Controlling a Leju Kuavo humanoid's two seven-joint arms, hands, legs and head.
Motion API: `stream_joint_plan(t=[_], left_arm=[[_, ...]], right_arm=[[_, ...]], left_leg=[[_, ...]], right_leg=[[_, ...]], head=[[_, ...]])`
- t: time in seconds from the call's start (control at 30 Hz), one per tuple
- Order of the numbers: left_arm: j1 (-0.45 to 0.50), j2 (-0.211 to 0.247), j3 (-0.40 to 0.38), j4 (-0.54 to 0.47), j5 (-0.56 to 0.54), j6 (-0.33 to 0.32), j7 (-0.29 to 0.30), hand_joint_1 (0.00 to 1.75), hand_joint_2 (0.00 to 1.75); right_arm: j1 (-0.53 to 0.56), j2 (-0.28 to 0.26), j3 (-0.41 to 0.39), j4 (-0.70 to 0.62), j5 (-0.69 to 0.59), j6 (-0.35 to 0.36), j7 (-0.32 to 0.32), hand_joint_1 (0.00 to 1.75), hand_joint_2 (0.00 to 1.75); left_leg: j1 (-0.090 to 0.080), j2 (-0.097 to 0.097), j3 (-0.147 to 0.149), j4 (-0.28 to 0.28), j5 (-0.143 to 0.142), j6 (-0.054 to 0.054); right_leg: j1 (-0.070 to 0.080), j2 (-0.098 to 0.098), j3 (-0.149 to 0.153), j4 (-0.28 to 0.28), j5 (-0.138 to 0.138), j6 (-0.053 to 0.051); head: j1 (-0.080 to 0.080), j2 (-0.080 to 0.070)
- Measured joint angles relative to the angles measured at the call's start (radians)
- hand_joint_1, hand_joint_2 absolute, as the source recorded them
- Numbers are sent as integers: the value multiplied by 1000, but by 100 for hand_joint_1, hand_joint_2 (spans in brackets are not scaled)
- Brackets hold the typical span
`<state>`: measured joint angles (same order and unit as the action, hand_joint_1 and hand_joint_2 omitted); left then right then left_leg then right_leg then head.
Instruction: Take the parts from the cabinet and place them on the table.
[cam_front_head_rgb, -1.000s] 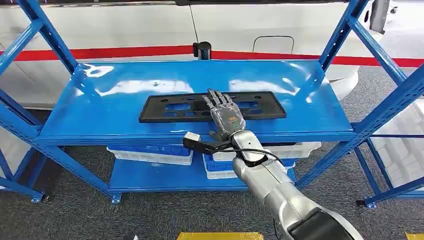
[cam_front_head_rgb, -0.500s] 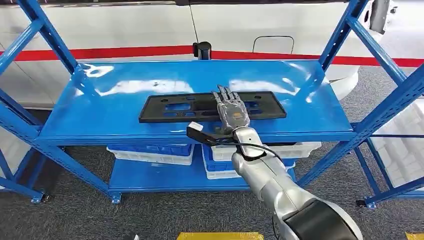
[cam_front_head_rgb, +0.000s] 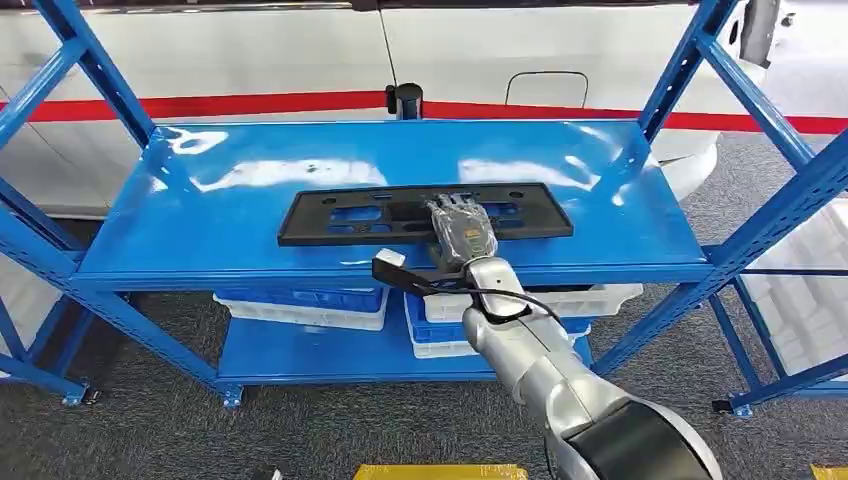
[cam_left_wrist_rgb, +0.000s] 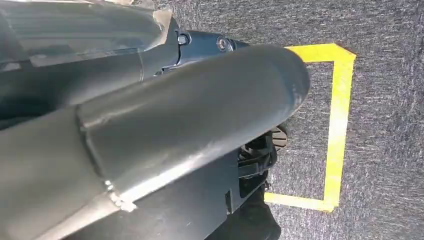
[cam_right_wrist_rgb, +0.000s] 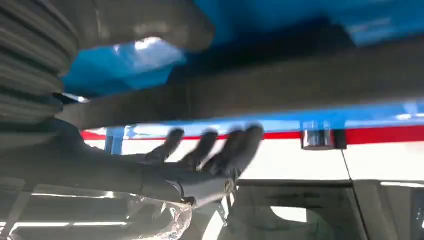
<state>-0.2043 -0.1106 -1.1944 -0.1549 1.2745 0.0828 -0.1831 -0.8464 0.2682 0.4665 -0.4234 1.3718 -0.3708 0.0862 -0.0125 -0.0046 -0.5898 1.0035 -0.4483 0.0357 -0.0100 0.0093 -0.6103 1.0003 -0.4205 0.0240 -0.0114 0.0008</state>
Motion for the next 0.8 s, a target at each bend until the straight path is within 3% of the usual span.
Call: stream_joint_plan(t=[0.5,0.53,0.8], left_arm=[[-5,0,-14,0,-5,-1,11,0,0],[-5,0,-14,0,-6,-2,11,0,175],[-6,1,-21,0,3,3,35,0,175]], right_arm=[[13,2,-47,-8,33,-12,-14,175,175],[13,2,-48,-9,33,-12,-15,175,175],[17,2,-65,-12,48,-43,-41,175,175]], left_leg=[[0,0,0,0,0,0],[0,0,0,0,0,0],[0,0,0,0,0,0]], right_leg=[[0,0,0,0,0,0],[0,0,0,0,0,0],[0,0,0,0,0,0]], head=[[0,0],[0,0],[0,0]])
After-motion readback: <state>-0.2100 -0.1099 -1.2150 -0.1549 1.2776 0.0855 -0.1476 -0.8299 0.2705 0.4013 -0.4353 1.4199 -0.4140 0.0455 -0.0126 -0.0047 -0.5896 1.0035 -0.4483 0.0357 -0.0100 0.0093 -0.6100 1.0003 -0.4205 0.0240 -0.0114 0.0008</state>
